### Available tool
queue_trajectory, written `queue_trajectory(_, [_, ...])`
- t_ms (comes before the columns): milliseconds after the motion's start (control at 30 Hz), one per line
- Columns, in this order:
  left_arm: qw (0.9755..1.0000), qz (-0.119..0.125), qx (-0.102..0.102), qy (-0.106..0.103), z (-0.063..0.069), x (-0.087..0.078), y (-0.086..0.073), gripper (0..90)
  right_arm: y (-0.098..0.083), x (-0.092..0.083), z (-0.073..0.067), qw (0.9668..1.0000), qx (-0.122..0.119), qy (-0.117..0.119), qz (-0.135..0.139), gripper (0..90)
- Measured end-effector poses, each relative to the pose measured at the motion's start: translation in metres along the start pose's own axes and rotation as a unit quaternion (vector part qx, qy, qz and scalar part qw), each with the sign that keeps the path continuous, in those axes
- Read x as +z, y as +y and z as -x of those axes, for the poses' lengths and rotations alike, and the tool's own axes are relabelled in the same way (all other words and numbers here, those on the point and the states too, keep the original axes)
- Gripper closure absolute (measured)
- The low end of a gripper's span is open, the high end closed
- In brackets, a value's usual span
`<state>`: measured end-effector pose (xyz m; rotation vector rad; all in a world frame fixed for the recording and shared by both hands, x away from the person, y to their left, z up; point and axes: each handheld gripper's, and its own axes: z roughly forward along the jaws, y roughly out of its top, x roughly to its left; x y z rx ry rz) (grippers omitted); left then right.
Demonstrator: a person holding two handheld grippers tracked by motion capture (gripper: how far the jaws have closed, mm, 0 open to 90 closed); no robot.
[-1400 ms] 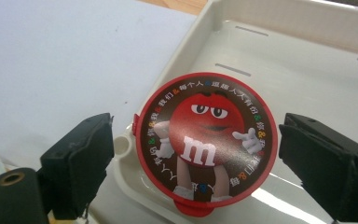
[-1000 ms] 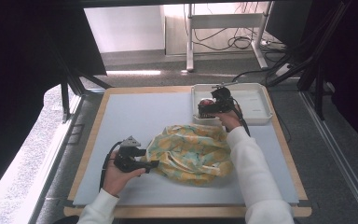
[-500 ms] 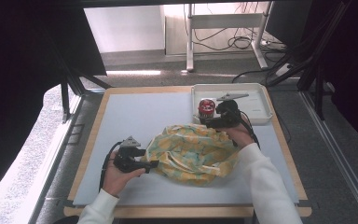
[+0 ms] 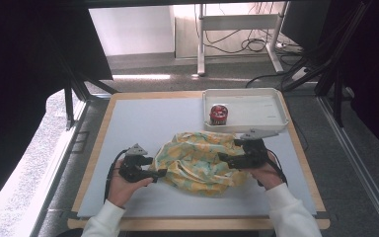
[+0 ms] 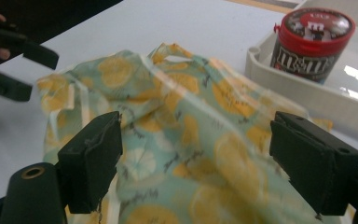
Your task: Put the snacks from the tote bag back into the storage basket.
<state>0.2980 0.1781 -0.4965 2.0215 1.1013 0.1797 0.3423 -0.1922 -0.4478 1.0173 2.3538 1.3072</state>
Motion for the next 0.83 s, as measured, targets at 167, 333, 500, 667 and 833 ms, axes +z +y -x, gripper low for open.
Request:
queue_trajectory(167, [1.0,0.0,0.0,0.002,0.0,0.0,0.0,23.2,-0.02,-0.014,-0.001,0.9999,0.014,-0.002,0.006,17.9])
queue_trajectory(333, [1.0,0.002,0.002,0.002,0.0,-0.002,0.0,23.2,-0.024,-0.016,0.002,0.9999,0.012,-0.004,0.008,17.9])
queue_trajectory(500, [1.0,0.003,0.0,0.003,-0.002,-0.003,-0.001,23.4,-0.024,-0.015,0.002,0.9999,0.01,-0.004,0.006,18.0])
queue_trajectory(667, [1.0,0.007,0.001,0.004,-0.002,-0.005,0.0,23.4,-0.027,-0.014,0.001,1.0,0.007,-0.005,0.0,17.9])
queue_trajectory(833, [0.9999,0.009,0.002,0.007,-0.003,-0.005,0.0,23.3,-0.024,-0.02,0.002,0.9998,0.005,-0.001,0.018,17.9])
